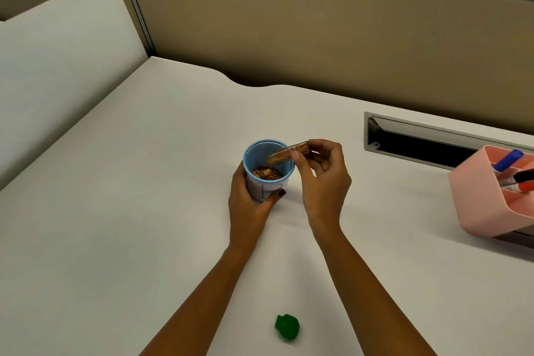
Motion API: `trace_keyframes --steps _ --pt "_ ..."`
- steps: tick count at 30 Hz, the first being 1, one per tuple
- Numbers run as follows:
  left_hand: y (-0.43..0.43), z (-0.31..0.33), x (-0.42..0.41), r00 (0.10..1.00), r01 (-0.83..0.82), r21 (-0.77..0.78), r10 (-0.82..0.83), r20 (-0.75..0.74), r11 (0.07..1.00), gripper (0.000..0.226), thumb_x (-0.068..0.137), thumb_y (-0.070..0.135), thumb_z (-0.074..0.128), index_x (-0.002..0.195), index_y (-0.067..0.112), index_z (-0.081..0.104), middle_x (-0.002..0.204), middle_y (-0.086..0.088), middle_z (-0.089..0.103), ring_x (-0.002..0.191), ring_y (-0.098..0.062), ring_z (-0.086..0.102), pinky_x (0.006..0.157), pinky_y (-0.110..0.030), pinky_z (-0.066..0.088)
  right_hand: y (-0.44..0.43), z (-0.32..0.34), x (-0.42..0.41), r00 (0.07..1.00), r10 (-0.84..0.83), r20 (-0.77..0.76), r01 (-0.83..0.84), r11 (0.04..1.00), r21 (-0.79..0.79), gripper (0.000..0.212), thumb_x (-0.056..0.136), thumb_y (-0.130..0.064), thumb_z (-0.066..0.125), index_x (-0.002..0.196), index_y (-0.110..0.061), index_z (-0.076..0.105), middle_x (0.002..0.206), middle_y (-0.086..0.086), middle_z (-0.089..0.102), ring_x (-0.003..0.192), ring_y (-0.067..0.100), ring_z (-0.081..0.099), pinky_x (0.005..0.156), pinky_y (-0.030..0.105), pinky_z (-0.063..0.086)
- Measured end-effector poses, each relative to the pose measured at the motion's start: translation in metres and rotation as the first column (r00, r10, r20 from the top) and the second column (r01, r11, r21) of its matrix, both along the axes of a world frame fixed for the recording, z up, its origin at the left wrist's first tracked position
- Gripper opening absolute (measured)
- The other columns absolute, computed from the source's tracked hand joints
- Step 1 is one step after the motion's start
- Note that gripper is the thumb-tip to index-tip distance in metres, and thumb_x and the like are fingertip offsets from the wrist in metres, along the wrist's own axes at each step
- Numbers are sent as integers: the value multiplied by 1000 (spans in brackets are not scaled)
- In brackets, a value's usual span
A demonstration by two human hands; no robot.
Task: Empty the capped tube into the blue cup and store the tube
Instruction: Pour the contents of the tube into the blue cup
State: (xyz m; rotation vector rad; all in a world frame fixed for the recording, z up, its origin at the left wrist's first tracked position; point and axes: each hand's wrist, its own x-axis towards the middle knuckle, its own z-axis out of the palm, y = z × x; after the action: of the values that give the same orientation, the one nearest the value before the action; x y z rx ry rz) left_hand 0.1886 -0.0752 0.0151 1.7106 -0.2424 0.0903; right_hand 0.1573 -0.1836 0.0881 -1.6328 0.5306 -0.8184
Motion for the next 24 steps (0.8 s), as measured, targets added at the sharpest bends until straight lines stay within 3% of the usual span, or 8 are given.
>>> trace_keyframes --steps 4,10,15,18,21,24 --pt "-2 -3 1 1000 -7 9 7 -12 1000 75 66 30 78 127 31 34 121 30 40 107 20 45 85 4 35 1 -2 1 1000 4 -4 -4 995 -95 32 80 -15 76 107 -17 59 102 -2 69 87 3 68 78 9 53" --pt "-1 -1 1 1000 -8 12 8 -7 1000 76 63 40 75 125 39 32 122 31 39 110 23 41 87 4 34 4 -1 1 998 20 54 -12 988 -153 52 78 -10 78 117 -17 45 105 -2 65 88 5 68 79 8 52" --pt "-2 -1 0 1000 -3 10 3 -18 1000 75 63 40 74 125 37 31 123 29 40 109 19 44 88 3 35 4 -3 0 999 23 41 -9 949 -314 34 80 -11 76 108 -9 58 102 6 69 84 5 64 80 5 50" --pt "-1 -1 0 1000 -3 13 3 -18 1000 74 64 37 75 124 37 32 122 29 41 108 18 45 87 3 35 4 -2 -1 999 20 45 -5 947 -321 35 79 -11 77 108 -9 56 103 6 69 86 8 65 80 6 51" --pt "-1 -2 1 1000 -3 23 3 -17 1000 75 68 21 80 128 28 34 126 15 44 107 12 47 89 3 35 3 -2 -3 999 29 40 -13 939 -344 32 80 -10 76 106 -8 59 101 6 69 86 10 66 80 8 52" --pt "-1 -1 0 1000 1 24 0 -14 1000 77 68 20 80 132 21 37 129 12 45 110 12 47 91 1 35 1 2 -7 998 4 70 14 970 -243 38 79 -11 78 106 -18 53 100 -3 66 86 6 67 79 10 53"
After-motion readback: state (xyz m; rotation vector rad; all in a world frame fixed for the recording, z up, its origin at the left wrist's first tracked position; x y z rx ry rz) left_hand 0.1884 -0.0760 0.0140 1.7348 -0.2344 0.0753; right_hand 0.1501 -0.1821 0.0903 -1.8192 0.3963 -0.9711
